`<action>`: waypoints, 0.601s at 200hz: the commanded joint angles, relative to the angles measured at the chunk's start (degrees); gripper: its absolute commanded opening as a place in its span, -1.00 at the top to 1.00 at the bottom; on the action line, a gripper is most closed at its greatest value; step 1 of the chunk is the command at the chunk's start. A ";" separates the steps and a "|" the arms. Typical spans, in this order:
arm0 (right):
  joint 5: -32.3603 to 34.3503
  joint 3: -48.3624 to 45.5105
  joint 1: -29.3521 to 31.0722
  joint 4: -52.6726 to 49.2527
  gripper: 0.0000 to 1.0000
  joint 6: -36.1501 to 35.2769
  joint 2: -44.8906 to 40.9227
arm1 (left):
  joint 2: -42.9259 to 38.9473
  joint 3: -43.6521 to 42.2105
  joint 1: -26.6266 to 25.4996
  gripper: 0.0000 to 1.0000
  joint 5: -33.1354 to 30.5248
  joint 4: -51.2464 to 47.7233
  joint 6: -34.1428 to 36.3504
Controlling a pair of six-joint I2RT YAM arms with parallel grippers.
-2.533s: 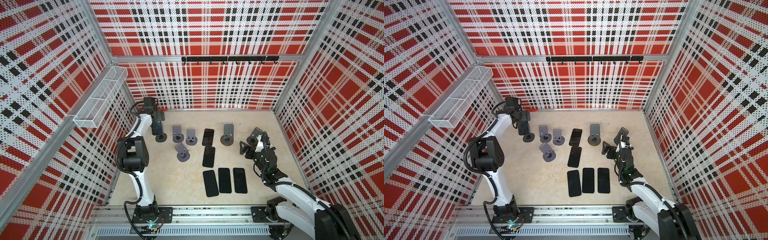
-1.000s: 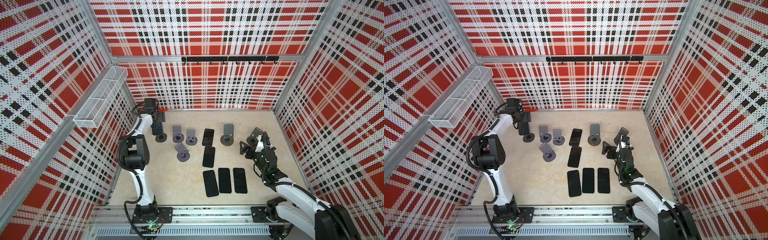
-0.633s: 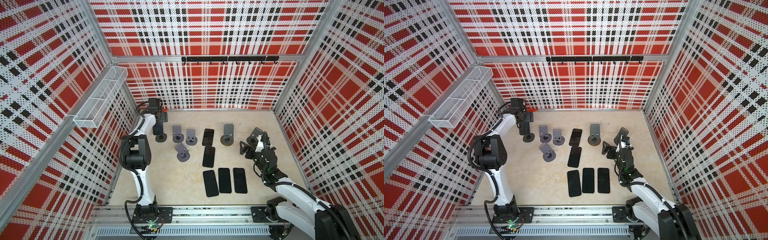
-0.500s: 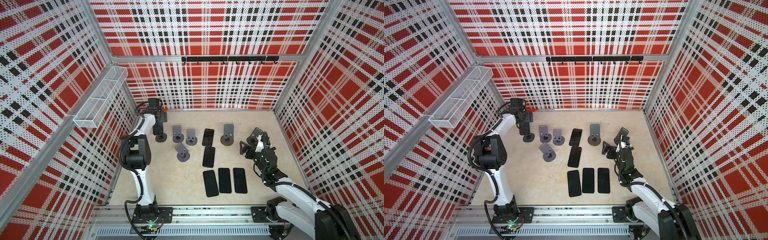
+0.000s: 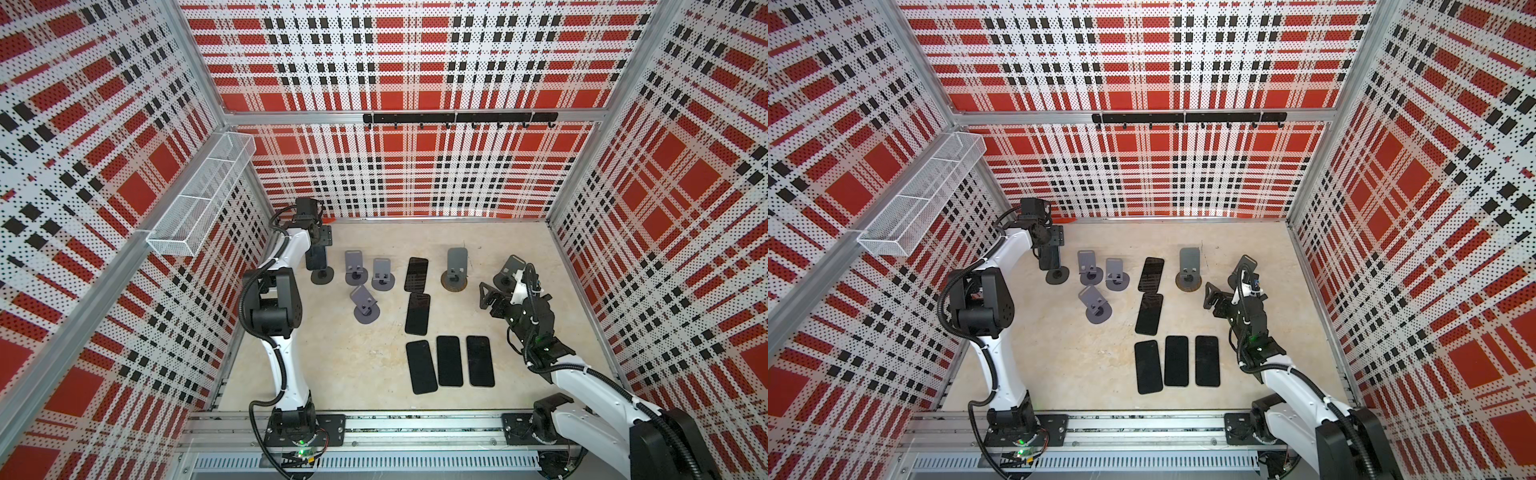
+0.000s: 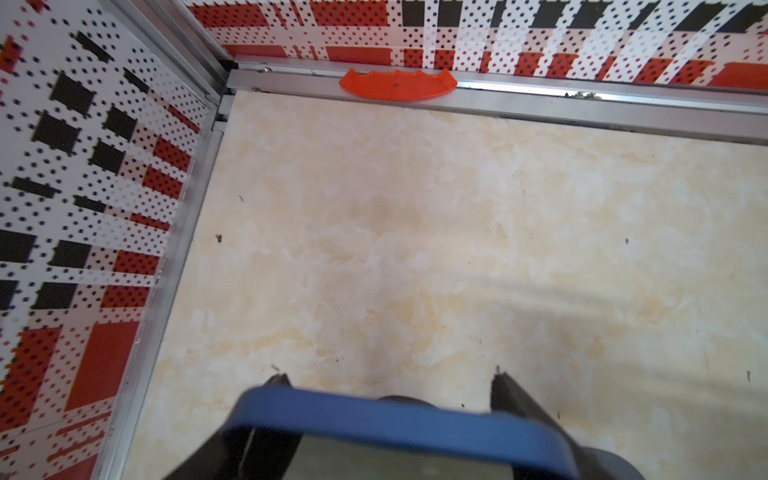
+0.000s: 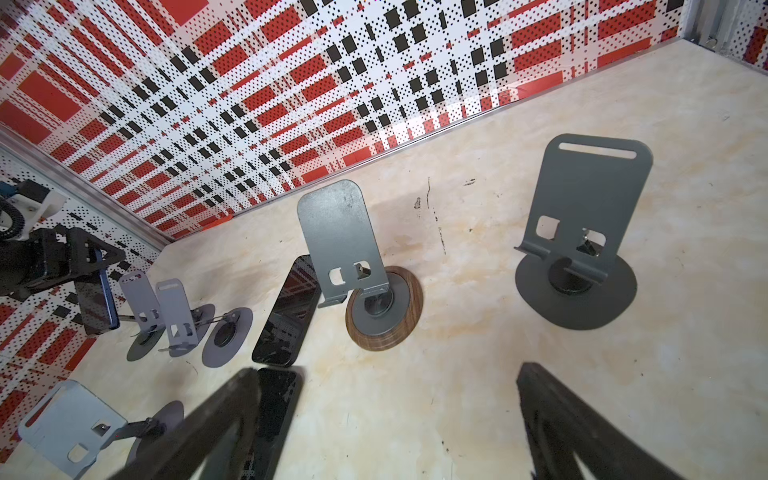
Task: Remove the phone from the phone stand
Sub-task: 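Close the left gripper on the top edge of the blue-edged phone and lift, then carry the blue-edged phone with the left gripper toward the wooden-base stand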
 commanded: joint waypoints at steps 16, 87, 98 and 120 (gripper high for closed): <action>0.23 -0.51 0.16 1.34 -0.99 -0.78 -0.26 | 0.78 2.16 0.37 -0.50 2.18 0.55 -0.77; 0.04 -0.37 0.19 1.29 -1.00 -0.70 -0.16 | -3.78 1.77 0.71 -0.45 2.71 -0.77 -1.22; 0.04 -0.38 0.21 1.25 -1.00 -0.60 -0.21 | -4.61 1.39 0.72 -0.45 3.22 -1.23 -1.26; -0.13 -0.33 0.21 1.26 -1.00 -0.53 -0.13 | -6.11 1.26 0.84 -0.45 5.01 -1.85 -1.63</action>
